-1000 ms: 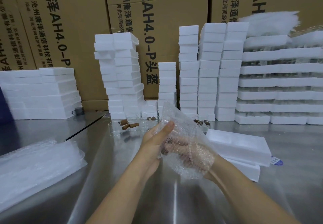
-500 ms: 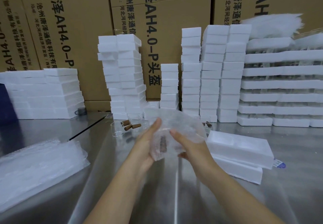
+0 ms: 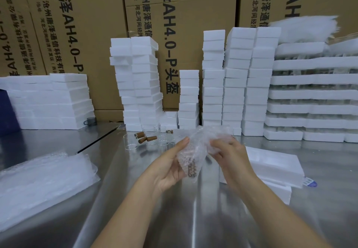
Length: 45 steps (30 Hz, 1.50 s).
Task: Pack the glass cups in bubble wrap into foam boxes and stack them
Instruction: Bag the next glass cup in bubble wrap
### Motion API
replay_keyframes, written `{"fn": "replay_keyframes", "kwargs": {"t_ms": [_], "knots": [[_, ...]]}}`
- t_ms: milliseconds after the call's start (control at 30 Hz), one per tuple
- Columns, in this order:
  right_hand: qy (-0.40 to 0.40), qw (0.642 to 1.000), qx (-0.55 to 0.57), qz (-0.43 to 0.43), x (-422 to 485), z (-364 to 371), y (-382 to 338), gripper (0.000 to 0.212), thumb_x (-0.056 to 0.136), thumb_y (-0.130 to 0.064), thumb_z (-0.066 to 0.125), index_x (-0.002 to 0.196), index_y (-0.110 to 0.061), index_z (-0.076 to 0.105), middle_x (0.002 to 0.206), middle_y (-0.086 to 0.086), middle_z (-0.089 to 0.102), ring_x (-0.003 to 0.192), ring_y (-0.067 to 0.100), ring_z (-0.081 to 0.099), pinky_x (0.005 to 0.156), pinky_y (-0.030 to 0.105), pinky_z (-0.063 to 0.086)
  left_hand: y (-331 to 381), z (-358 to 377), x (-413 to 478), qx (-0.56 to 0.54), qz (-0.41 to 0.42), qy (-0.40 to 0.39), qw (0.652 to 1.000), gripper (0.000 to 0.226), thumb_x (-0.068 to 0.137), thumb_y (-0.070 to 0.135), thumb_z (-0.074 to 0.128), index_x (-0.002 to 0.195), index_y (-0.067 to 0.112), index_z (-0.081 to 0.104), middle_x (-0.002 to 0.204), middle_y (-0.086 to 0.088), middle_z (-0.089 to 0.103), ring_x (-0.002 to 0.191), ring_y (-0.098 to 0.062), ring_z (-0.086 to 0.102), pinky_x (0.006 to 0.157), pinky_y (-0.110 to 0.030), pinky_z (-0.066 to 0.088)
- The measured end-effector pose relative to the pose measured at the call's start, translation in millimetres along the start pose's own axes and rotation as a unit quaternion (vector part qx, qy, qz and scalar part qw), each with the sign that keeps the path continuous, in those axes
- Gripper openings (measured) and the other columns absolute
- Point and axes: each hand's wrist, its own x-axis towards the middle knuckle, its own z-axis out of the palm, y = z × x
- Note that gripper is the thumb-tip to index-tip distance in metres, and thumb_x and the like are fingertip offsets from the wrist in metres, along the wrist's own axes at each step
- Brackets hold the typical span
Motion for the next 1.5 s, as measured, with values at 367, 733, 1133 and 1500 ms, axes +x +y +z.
{"fn": "replay_keyframes", "kwargs": {"t_ms": [367,733,1133,1500], "knots": [[-0.222,0.929,-0.292,-0.042,-4.9,-4.0,3.9,0.028,0.087,-0.036,0.058,0.077,-0.01,0.054,0.062,0.0,0.048,0.06,0.017,0.051,0.062,0.032,0.032,0.3,0.0,-1.3,0.15,0.05,0.034,0.987,0.065,0.075,0.057,0.092,0.123,0.014,0.082,0.133,-0.013,0.075,0.126,-0.027,0.071,0.115,-0.042,0.046],[-0.078,0.952,-0.259,-0.146,-4.1,5.5,17.2,0.019,0.101,-0.019,0.06,0.088,-0.031,0.065,0.077,-0.011,0.066,0.063,0.009,0.056,0.058,0.025,0.043,-0.9,-3.0,-0.4,0.119,0.088,0.02,0.989,0.089,0.065,0.037,0.103,0.142,0.021,0.061,0.134,-0.013,0.075,0.121,-0.034,0.073,0.113,-0.051,0.052],[-0.213,0.876,-0.415,-0.125,-17.0,0.3,20.6,0.033,0.105,-0.039,0.056,0.075,-0.026,0.061,0.067,-0.015,0.061,0.057,0.002,0.051,0.061,0.03,0.04,-15.1,-5.9,-0.8,0.361,0.033,-0.003,0.932,0.033,0.074,0.023,0.087,0.106,0.028,0.082,0.105,-0.003,0.082,0.097,-0.017,0.078,0.077,-0.026,0.059],[-0.141,0.868,-0.412,-0.24,-6.6,0.9,26.5,0.024,0.093,-0.03,0.073,0.115,-0.034,0.066,0.106,-0.019,0.068,0.101,0.003,0.063,0.081,0.016,0.047,-0.5,-6.6,3.3,0.105,0.061,0.091,0.988,0.05,0.069,0.038,0.101,0.108,0.012,0.085,0.12,-0.02,0.078,0.101,-0.028,0.078,0.085,-0.038,0.066]]}}
